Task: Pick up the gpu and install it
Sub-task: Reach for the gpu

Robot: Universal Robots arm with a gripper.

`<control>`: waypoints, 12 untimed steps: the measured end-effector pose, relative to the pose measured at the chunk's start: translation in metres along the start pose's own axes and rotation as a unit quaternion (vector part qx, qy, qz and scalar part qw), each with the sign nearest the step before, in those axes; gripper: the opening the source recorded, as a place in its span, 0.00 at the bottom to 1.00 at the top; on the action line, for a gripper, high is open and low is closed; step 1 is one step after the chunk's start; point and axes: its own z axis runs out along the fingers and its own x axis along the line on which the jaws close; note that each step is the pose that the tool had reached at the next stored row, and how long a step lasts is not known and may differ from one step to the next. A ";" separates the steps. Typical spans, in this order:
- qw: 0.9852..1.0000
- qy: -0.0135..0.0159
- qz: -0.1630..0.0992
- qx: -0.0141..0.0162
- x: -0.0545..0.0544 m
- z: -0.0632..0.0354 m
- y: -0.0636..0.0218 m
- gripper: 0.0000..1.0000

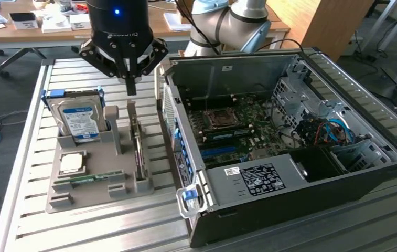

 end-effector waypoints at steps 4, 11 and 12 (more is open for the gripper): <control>1.000 0.000 0.000 0.000 0.000 -0.0002 -0.0047 0.11; 1.000 0.000 0.000 0.000 -0.001 -0.0004 -0.0110 0.11; 1.000 0.000 0.000 0.000 -0.001 -0.0004 -0.0115 0.11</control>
